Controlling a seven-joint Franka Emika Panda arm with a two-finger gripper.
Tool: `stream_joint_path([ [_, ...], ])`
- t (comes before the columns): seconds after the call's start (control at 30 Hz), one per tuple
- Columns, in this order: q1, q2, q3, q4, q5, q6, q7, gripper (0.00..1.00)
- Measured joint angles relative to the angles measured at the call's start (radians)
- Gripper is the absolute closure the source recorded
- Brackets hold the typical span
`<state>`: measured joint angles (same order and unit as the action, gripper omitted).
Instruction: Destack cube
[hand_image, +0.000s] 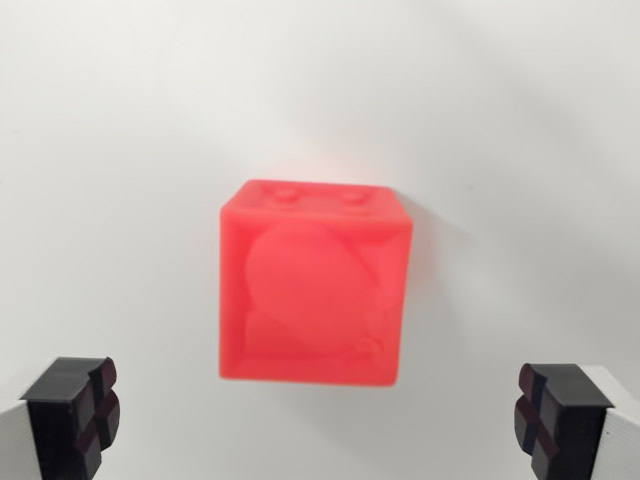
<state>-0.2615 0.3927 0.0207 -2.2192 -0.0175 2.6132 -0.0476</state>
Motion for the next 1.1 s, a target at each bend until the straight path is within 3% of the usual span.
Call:
stream_joint_path([
  [0.53,0.0,-0.15,0.001,-0.001,0.006,-0.147,-0.004,0.0],
  [1.1,0.0,-0.272,0.001,0.041,0.009,-0.311,-0.007,0.0],
])
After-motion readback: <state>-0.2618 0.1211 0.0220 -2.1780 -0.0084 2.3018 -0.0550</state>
